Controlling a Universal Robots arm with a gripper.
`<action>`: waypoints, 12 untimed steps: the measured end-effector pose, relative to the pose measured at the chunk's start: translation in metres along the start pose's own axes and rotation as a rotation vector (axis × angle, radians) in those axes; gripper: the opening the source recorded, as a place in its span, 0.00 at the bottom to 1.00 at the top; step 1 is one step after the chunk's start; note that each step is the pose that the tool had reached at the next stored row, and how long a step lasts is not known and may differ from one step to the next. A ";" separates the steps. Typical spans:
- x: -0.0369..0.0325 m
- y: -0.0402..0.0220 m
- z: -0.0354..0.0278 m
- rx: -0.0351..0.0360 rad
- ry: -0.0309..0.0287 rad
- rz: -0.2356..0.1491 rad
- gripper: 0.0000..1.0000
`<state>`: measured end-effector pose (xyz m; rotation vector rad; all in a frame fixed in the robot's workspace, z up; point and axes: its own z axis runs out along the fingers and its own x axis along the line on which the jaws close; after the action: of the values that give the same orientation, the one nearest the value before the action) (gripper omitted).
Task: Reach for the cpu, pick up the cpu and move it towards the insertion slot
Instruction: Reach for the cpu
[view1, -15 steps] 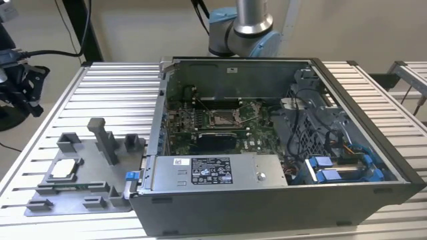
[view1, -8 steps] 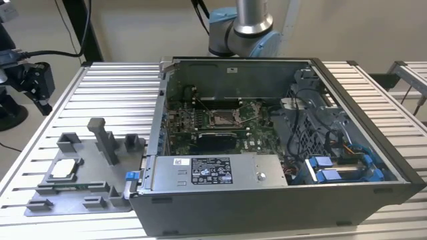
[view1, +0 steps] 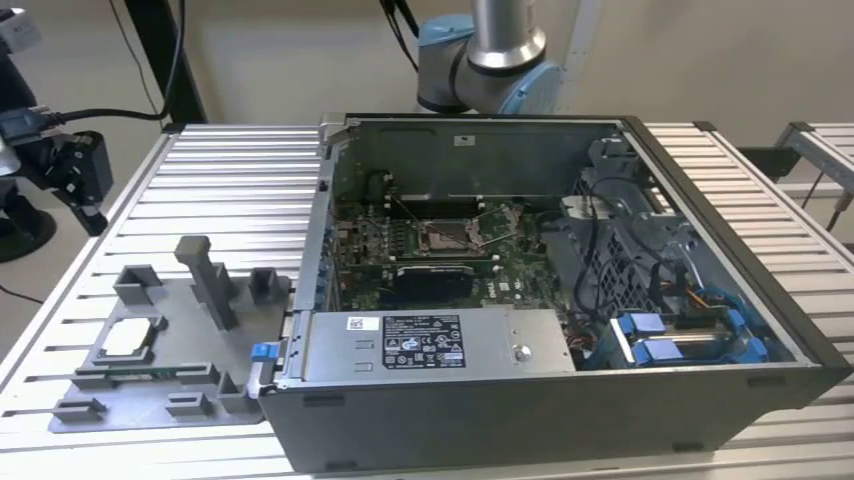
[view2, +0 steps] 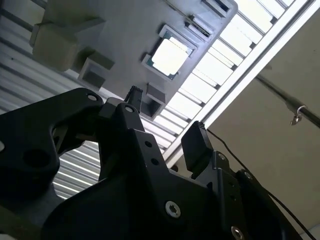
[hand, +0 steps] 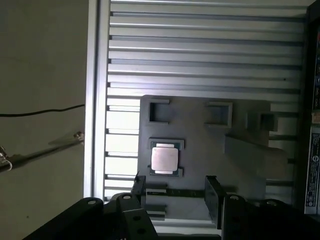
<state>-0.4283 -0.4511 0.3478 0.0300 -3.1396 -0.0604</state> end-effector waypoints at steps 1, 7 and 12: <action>0.0000 0.0000 0.0008 -0.0001 0.0000 0.000 0.00; 0.0000 -0.0002 0.0046 0.0001 0.0001 0.000 0.00; 0.0000 -0.0002 0.0059 0.0001 0.0001 0.000 0.00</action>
<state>-0.4283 -0.4511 0.3419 0.0299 -3.1395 -0.0603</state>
